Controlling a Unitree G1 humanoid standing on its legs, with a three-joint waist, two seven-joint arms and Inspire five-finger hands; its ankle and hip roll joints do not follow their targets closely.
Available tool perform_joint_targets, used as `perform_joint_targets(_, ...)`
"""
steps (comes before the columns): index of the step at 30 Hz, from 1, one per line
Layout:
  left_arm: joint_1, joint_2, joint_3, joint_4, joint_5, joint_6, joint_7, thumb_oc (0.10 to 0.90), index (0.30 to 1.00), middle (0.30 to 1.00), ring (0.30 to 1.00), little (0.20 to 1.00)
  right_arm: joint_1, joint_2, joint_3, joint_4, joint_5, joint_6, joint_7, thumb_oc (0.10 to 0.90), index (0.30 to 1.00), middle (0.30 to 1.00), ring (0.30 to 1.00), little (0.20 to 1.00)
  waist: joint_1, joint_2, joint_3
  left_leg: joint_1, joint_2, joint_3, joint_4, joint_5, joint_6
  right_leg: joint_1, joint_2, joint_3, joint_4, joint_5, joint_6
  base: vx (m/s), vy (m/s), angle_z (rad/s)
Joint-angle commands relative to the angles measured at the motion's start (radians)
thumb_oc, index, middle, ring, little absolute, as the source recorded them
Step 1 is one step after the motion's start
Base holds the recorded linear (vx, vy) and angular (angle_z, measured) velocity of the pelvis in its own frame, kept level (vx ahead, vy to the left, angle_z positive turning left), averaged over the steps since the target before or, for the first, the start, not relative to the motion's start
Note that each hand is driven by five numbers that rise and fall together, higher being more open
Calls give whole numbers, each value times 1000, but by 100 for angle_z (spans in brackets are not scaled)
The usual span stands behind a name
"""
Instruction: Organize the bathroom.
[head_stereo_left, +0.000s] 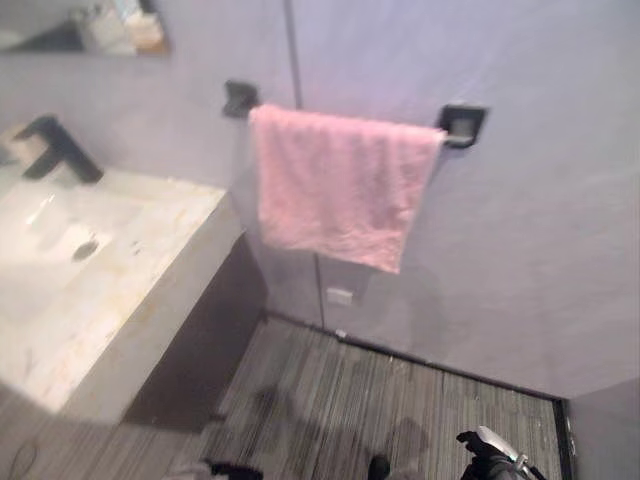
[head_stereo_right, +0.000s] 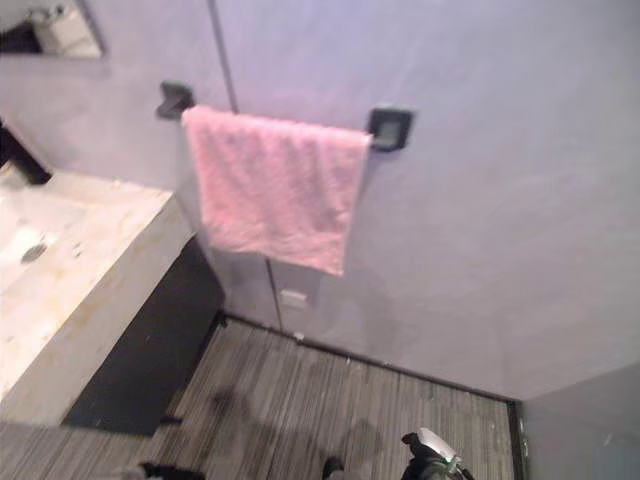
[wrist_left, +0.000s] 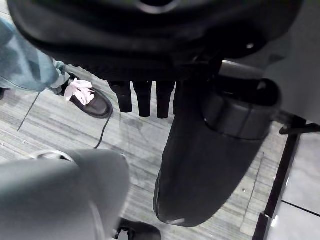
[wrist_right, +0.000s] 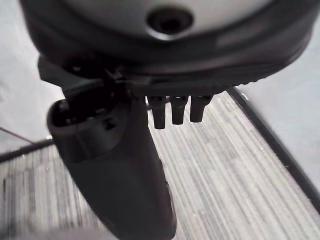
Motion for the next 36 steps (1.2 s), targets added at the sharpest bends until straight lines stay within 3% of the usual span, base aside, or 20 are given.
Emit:
perform_joint_targets(1,33,69,-44,-68,21,57,21,800,900,900,900,900,-47,-15,-53,-6,36,-57,-56,800,900,900,900,900,-18,13,54,246,-114,53,-246,-80,47,-81,194,121,-198,83,146,-358,291,127)
perform_joint_targets(3,14,75,-77,-102,43,67,16,800,900,900,900,900,-63,-28,-59,-20,37,-60,-69,800,900,900,900,900,-30,13,86,226,-144,30,-337,-96,102,-164,165,100,-182,136,181,-516,406,142)
perform_joint_targets(6,21,82,-92,-127,61,68,15,800,900,900,900,900,-77,-30,-52,-32,35,-55,-65,800,900,900,900,900,-26,1,119,199,-181,-5,-359,-101,134,-202,150,127,-204,197,217,-357,250,97)
perform_joint_targets(7,30,92,-90,-137,86,77,7,800,900,900,900,900,-76,-29,-52,-34,27,-57,-59,800,900,900,900,900,-32,-12,125,169,-198,-13,-369,-78,150,-218,133,200,-191,200,224,-373,182,8)
perform_joint_targets(9,38,103,-94,-137,128,102,-15,800,900,900,900,900,-60,-28,-47,-33,29,-56,-66,800,900,900,900,900,-54,8,130,147,-182,-48,-378,-59,162,-224,114,350,-150,176,235,-282,131,11)
perform_joint_targets(11,53,116,-92,-126,136,117,-35,800,900,900,900,900,-47,-30,-46,-20,23,-57,-78,800,900,900,900,900,-63,36,126,132,-158,-63,-381,-36,164,-201,83,408,-91,130,231,-176,142,42)
perform_joint_targets(15,72,125,-50,-55,78,89,-26,800,900,900,900,900,-70,-31,-37,3,-53,-77,-66,800,900,900,900,900,-13,76,103,54,-101,-63,-387,40,147,-131,32,430,78,40,190,-255,80,36)
perform_joint_targets(17,83,141,-23,-32,93,70,-25,800,900,900,900,900,-83,-17,-19,5,-37,-74,-71,800,900,900,900,900,24,56,80,0,-83,-71,-381,78,132,-35,42,408,42,-37,198,-272,-109,-10)
perform_joint_targets(18,85,145,-18,-30,87,67,-19,800,900,900,900,900,-86,-14,-17,5,-34,-74,-72,800,900,900,900,900,29,51,76,-8,-81,-71,-381,84,130,-21,46,404,29,-46,199,-242,-186,9)
perform_joint_targets(20,99,152,7,-21,86,41,-5,800,900,900,900,900,-99,9,10,-12,-34,-67,-61,800,900,900,900,900,64,5,35,-62,-88,-59,-387,113,129,85,81,373,-108,-66,197,-245,-181,28)
perform_joint_targets(24,95,127,19,-26,9,4,29,800,900,900,900,900,-117,8,52,-50,-45,-53,-27,800,900,900,900,900,84,-3,15,-125,-98,-42,-377,137,124,101,130,351,-121,-98,169,-261,-106,9)
perform_joint_targets(27,101,113,14,-34,22,-20,6,800,900,900,900,900,-120,4,61,-61,-28,-2,-17,800,900,900,900,900,77,0,10,-105,-109,-29,-335,96,127,81,139,318,-63,-139,156,-167,55,52)
perform_joint_targets(29,108,112,14,-39,66,-37,-19,800,900,900,900,900,-110,-2,50,-58,5,26,-21,800,900,900,900,900,71,-4,9,-112,-79,-32,-255,78,127,66,136,296,-43,-131,136,-126,98,95)
perform_joint_targets(31,112,114,17,-38,66,-42,-31,800,900,900,900,900,-99,-7,34,-42,21,36,-24,800,900,900,900,900,73,-25,-1,-119,-50,-92,-167,47,120,64,117,307,-31,-124,122,-24,160,85)
perform_joint_targets(34,112,115,21,-26,83,-40,-33,800,900,900,900,900,-78,-7,15,-15,49,27,-40,800,900,900,900,900,66,-39,-16,-100,25,-120,-174,55,104,53,106,319,-15,-125,114,54,151,32)
perform_joint_targets(36,110,113,20,-18,89,-41,-33,800,900,900,900,900,-59,-9,0,-9,60,32,-53,800,900,900,900,900,53,-38,-21,-84,86,-125,-222,101,73,59,106,320,-16,-130,113,162,276,35)
